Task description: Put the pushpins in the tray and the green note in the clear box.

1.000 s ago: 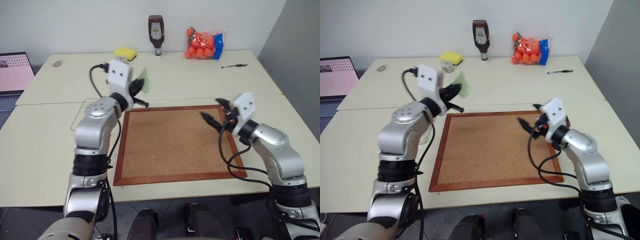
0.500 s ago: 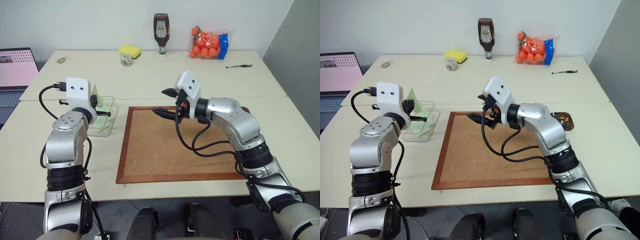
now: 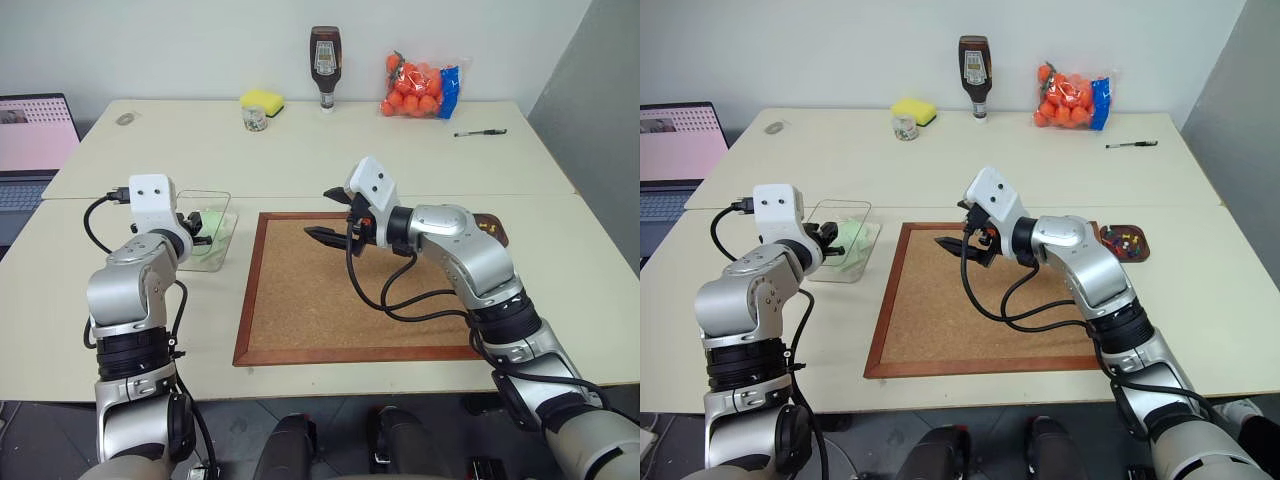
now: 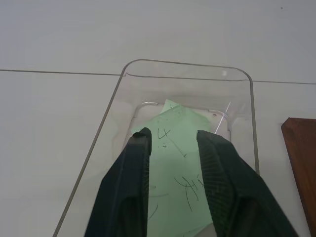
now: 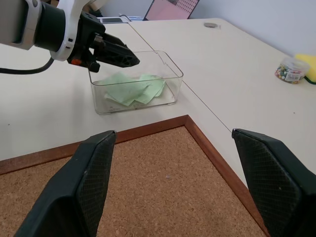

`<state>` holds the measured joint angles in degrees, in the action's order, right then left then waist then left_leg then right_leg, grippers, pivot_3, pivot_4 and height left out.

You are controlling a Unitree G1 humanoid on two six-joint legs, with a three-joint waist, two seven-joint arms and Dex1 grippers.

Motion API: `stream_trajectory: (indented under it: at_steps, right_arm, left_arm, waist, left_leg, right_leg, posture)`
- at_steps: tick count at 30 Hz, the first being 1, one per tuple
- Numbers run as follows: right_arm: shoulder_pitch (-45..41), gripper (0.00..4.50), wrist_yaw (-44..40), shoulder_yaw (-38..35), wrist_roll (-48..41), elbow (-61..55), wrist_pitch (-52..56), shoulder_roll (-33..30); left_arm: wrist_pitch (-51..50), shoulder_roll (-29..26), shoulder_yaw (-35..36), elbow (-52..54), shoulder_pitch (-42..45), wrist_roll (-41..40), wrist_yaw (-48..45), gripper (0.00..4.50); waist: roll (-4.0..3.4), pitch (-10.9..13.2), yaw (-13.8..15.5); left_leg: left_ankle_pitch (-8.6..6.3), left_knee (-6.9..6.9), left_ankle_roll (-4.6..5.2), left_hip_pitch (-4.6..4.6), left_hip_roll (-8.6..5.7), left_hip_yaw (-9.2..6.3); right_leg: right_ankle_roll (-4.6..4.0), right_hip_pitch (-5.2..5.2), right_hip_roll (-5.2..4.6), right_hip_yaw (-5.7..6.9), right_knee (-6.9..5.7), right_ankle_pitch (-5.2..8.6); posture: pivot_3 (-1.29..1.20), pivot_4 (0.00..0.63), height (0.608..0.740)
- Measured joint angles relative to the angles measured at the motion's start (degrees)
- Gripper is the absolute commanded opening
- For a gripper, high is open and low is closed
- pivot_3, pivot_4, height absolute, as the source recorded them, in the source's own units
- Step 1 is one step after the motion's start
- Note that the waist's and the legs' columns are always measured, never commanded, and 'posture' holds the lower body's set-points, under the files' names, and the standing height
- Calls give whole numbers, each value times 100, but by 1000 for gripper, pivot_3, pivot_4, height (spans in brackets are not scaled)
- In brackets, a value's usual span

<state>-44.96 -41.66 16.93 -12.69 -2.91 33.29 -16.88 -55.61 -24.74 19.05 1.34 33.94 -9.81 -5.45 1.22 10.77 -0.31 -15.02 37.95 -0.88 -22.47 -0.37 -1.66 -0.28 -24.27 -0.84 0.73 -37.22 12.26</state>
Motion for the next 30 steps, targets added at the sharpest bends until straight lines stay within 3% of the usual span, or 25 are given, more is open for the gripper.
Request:
stream_trajectory:
  at_steps: [5,9,18,24,30]
  right_arm:
    - [198,3982,-136,21,13,-193,38,-191]
    - [357,3982,-229,13,3,-394,58,-337]
    - [1444,3982,-368,-752,-567,-1513,284,-928]
    - [2685,3982,650,-1371,-213,-1860,-118,-775]
    - [3538,3982,1613,-1560,191,-1961,-654,-281]
  left_arm:
    - [74,-119,-285,35,-4,113,-27,3718]
    - [743,-490,-717,186,-217,256,-417,3718]
    - [1952,-518,-1186,427,-343,136,-1459,3718]
    - [2543,-82,-1766,955,-983,-205,-2168,3718]
    - [2618,-27,-1927,964,-1382,-488,-2720,3718]
  waist:
    - [0,0,1]
    - [0,0,0]
    - [2,-1,44]
    - [3,-2,5]
    - [3,-1,2]
  left_leg:
    - [0,-1,-1,0,0,2]
    - [0,-5,-2,1,0,2]
    - [0,3,1,-2,-2,3]
    - [-1,-4,0,5,5,21]
    - [4,0,7,21,9,13]
  right_leg:
    - [0,-1,0,-2,1,0]
    - [0,-1,0,-3,2,0]
    - [6,9,-2,-3,13,3]
    - [28,4,0,-15,9,17]
    - [28,11,16,-12,-7,15]
  posture:
    - [0,150,740]
    - [0,150,740]
    - [0,150,740]
    - [0,150,740]
    - [0,150,740]
